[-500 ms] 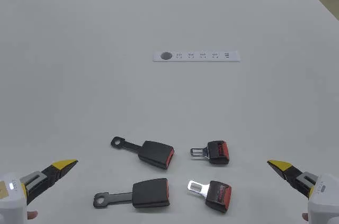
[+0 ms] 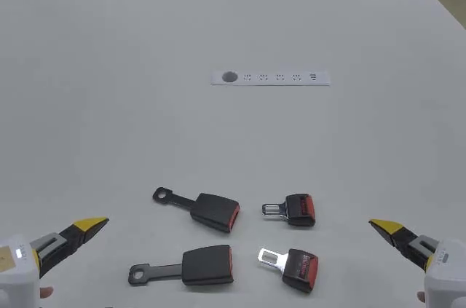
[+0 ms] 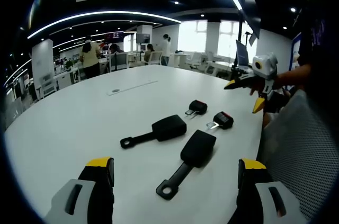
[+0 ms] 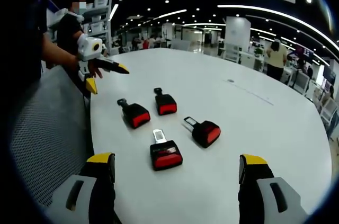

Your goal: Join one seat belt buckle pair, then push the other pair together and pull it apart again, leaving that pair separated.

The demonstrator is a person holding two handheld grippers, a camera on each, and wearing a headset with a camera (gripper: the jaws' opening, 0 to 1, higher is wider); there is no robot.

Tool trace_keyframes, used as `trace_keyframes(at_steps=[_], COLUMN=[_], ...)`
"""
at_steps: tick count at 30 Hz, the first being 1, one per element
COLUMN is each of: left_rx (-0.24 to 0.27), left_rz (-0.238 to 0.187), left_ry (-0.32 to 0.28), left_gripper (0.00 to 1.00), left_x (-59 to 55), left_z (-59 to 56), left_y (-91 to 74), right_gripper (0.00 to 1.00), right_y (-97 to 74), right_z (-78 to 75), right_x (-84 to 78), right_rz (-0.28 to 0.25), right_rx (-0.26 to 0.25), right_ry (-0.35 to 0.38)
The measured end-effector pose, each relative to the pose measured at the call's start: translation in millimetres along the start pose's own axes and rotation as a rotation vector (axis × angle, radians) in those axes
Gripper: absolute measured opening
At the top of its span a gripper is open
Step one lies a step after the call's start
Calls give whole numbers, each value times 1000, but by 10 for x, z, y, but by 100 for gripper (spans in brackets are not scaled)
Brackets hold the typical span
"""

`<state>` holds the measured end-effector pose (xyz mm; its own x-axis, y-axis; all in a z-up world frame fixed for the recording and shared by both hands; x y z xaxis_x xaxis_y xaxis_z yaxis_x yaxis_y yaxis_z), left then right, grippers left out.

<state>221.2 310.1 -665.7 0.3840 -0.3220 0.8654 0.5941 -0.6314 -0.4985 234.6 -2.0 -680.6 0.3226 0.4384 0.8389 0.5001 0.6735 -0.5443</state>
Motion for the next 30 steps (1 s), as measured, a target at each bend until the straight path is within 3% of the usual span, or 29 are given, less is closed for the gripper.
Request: trace_keyframes(at_steps=[30], left_rx=[-2], left_rz=[0], left_ry=[6], left_gripper=[99], left_x=[-61], left_z=[61], left_y=[-23], right_gripper=[99], right_y=[-10], right_z=[5], right_x=[0], right_rz=[13], right_rx=[8], right_ry=[-23])
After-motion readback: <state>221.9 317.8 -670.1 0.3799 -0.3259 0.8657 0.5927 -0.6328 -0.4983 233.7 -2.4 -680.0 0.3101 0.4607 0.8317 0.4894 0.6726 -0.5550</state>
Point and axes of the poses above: the centre of the closed fingertips' face, and the gripper's own axes: y roughly forward along the fingers, z roughly to its left, x roughly out of its top, the point moved 5 cm from there along -y, roughly backward along the fingers, and after that the axes turned 1 degree about x, right-handed, at the moved point
